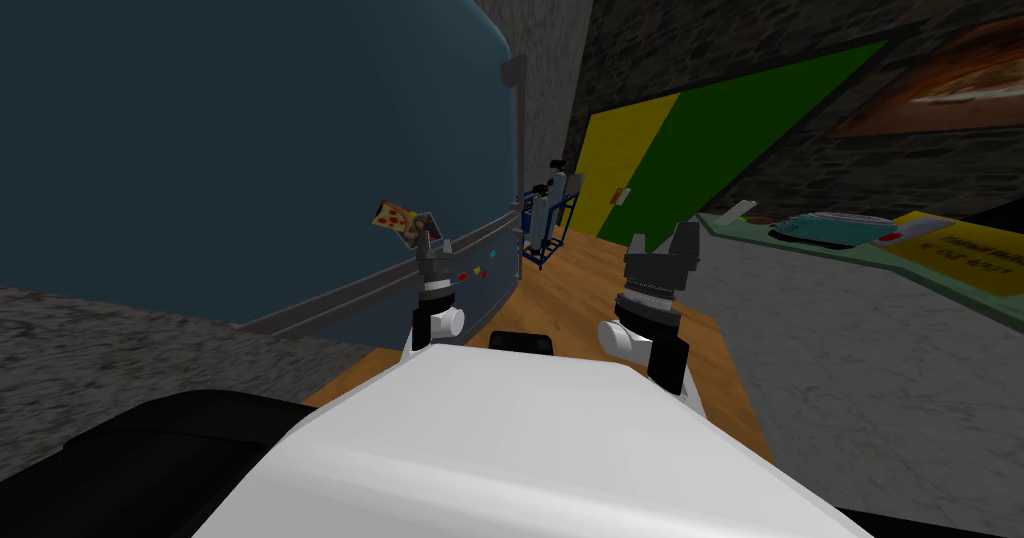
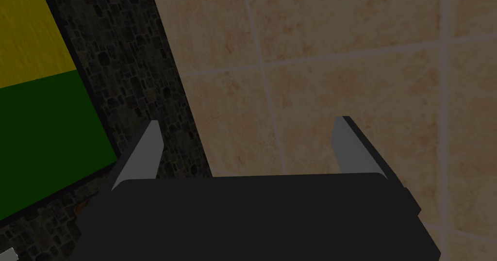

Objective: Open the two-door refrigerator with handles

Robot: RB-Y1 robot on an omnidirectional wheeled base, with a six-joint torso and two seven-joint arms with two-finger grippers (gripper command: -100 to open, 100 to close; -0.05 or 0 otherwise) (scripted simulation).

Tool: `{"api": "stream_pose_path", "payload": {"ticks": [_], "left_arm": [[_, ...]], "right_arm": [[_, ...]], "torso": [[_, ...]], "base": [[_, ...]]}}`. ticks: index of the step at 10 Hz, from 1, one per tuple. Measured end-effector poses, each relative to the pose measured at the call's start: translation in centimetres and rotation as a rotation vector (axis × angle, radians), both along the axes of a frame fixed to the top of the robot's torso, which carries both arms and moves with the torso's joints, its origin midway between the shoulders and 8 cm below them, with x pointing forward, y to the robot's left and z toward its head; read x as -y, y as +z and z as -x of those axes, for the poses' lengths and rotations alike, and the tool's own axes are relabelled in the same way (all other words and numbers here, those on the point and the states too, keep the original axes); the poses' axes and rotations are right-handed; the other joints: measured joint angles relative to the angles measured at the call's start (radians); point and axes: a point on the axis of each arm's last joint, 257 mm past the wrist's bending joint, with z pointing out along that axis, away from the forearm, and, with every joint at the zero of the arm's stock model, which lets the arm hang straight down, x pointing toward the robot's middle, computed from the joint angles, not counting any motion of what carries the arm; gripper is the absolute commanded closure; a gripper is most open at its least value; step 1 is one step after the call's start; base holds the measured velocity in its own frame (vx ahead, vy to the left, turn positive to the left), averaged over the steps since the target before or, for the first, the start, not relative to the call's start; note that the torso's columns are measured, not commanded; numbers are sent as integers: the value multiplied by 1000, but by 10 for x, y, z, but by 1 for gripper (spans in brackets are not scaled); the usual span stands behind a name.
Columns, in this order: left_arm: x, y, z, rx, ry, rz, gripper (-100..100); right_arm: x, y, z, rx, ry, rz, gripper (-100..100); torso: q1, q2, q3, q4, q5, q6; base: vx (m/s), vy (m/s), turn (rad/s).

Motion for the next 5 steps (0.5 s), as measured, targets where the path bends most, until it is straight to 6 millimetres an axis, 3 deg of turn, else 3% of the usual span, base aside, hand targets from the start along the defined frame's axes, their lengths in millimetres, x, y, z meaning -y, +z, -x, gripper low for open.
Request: {"api": "stream_pose_path", "payload": {"ticks": [2,5], "left_arm": [[0,0,0,0,0,0,0],[0,0,0,0,0,0,0]], "right_arm": [[0,0,0,0,0,0,0],[0,0,0,0,0,0,0]], "torso": [[0,104,-209,105,0,0],[0,322,-644,322,0,0]], "base": [[0,0,0],[0,0,0]]}}
